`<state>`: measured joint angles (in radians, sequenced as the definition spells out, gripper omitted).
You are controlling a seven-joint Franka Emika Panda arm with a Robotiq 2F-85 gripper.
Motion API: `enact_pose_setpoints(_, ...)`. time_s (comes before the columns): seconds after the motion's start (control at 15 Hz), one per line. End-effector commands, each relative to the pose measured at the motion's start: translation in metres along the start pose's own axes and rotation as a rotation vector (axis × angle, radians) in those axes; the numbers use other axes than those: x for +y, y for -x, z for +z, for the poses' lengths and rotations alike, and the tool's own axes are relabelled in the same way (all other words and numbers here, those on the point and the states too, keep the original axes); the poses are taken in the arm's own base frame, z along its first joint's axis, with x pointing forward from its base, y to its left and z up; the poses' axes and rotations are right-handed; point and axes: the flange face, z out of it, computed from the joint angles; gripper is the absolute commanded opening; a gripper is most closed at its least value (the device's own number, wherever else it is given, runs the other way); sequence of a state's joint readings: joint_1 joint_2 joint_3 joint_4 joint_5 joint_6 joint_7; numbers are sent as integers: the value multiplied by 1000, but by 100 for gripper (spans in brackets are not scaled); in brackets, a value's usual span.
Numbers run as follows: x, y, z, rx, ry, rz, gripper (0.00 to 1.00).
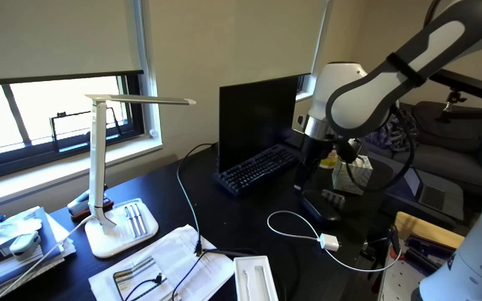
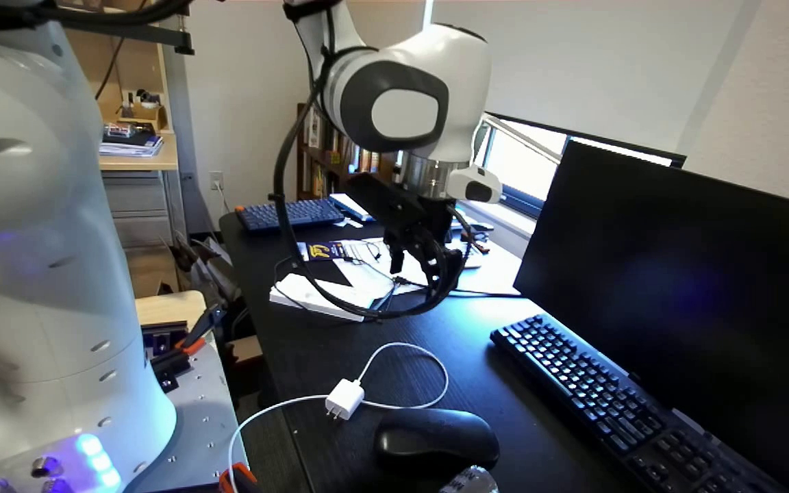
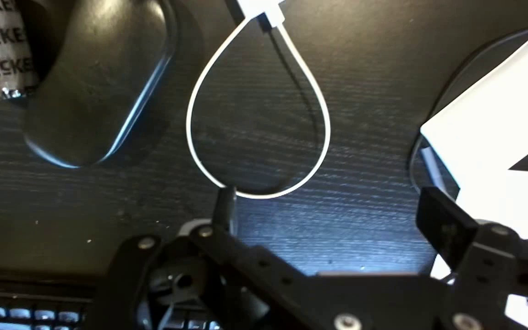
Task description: Move the computer mouse to the right side of the desk
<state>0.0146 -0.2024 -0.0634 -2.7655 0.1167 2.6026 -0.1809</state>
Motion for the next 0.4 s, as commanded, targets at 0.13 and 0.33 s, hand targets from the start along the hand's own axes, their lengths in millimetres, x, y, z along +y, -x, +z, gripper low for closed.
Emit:
enact_pose_setpoints(0.13,-22,23,-33,-130,-14,-22,100)
enact_pose_setpoints(0.33,-21,21,-32,-111,-32,-35,100)
